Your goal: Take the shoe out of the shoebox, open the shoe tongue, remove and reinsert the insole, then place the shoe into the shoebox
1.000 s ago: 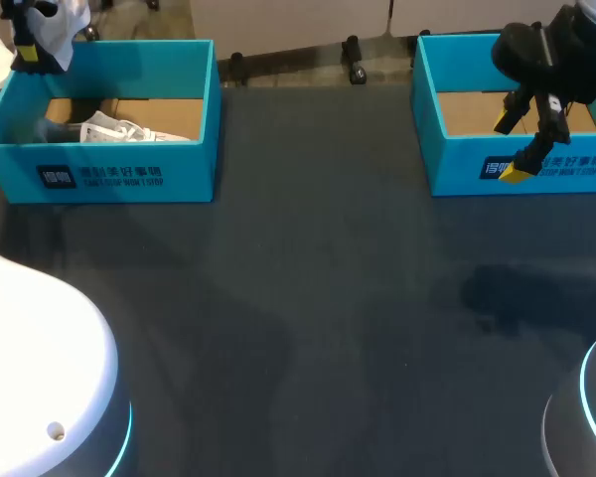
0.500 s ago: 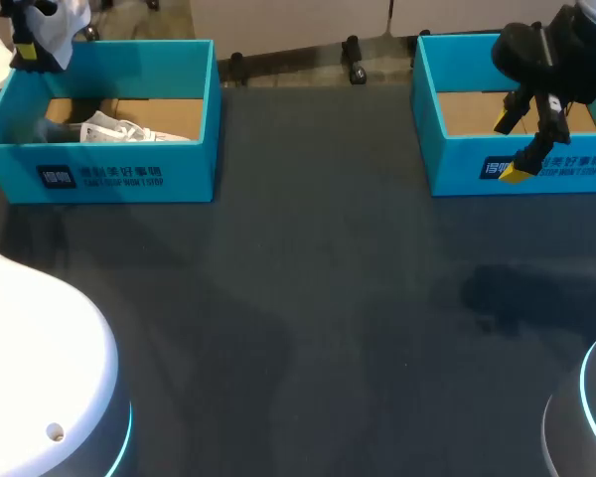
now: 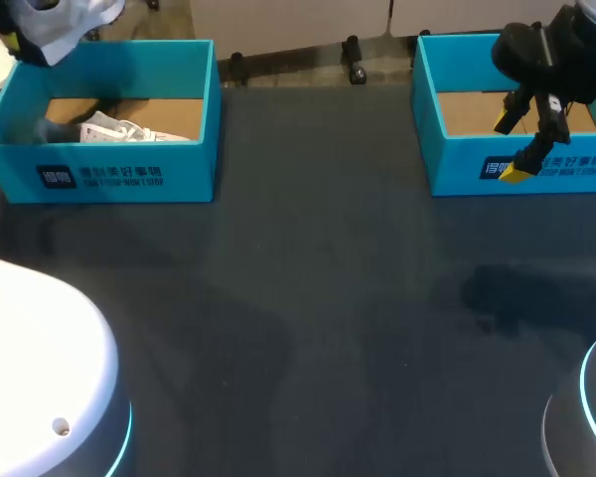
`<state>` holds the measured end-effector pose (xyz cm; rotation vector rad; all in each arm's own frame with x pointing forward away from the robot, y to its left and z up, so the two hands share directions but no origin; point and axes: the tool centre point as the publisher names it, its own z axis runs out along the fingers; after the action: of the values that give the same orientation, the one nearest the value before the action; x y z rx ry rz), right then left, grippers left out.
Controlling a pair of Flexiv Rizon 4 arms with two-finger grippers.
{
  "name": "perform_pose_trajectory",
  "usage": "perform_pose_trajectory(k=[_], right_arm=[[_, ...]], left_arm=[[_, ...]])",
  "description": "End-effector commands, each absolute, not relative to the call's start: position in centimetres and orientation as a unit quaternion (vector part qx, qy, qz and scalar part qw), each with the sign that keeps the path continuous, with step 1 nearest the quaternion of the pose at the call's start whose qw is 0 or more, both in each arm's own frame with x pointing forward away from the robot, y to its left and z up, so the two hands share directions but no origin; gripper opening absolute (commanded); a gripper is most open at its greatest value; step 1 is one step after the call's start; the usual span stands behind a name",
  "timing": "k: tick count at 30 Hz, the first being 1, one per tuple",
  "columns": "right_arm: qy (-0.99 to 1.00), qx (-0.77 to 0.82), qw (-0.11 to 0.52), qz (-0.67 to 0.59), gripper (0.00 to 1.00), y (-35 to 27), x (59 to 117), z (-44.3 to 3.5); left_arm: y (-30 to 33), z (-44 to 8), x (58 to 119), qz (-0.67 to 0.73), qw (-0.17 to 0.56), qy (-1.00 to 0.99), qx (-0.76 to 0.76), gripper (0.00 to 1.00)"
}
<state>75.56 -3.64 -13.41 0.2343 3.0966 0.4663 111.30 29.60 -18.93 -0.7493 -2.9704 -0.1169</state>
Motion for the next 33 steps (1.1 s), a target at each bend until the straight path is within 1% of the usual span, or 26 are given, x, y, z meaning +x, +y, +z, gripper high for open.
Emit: perform_pose_trajectory(k=[1,4,5,13,14,17,20,33], right_arm=[[0.986,0.075,-0.001,0.147,1.00,-3.6,75.7,-13.4],[0.986,0.075,-0.001,0.147,1.00,-3.6,75.7,-13.4],[0.986,0.075,-0.001,0.147,1.00,-3.6,75.7,-13.4],[0.986,0.075,-0.001,0.147,1.00,-3.6,75.7,-13.4],[0.986,0.075,-0.001,0.147,1.00,-3.6,75.7,-13.4],[0.986,0.075,-0.001,0.147,1.00,-3.6,75.7,-13.4],[0.986,0.075,-0.001,0.147,1.00,-3.6,75.7,-13.4],[0.986,0.075,-0.001,0.147,1.00,-3.6,75.7,-13.4]], left_arm=[[30.8,-18.2,111.4,-0.011,0.024,-0.920,-0.390,0.00],[31.2,-17.9,111.9,-0.001,0.022,-0.889,-0.458,0.00],[31.3,-17.9,112.2,0.004,0.041,-0.886,-0.462,0.00],[30.8,-18.8,112.6,-0.072,0.083,-0.746,-0.657,0.00],[30.9,-18.8,112.5,-0.087,0.073,-0.738,-0.665,0.00],[30.8,-18.8,112.8,-0.109,0.076,-0.726,-0.675,0.00],[31.0,-18.6,113.6,-0.115,0.065,-0.706,-0.696,0.00],[31.0,-18.6,113.6,-0.115,0.065,-0.706,-0.696,0.00]])
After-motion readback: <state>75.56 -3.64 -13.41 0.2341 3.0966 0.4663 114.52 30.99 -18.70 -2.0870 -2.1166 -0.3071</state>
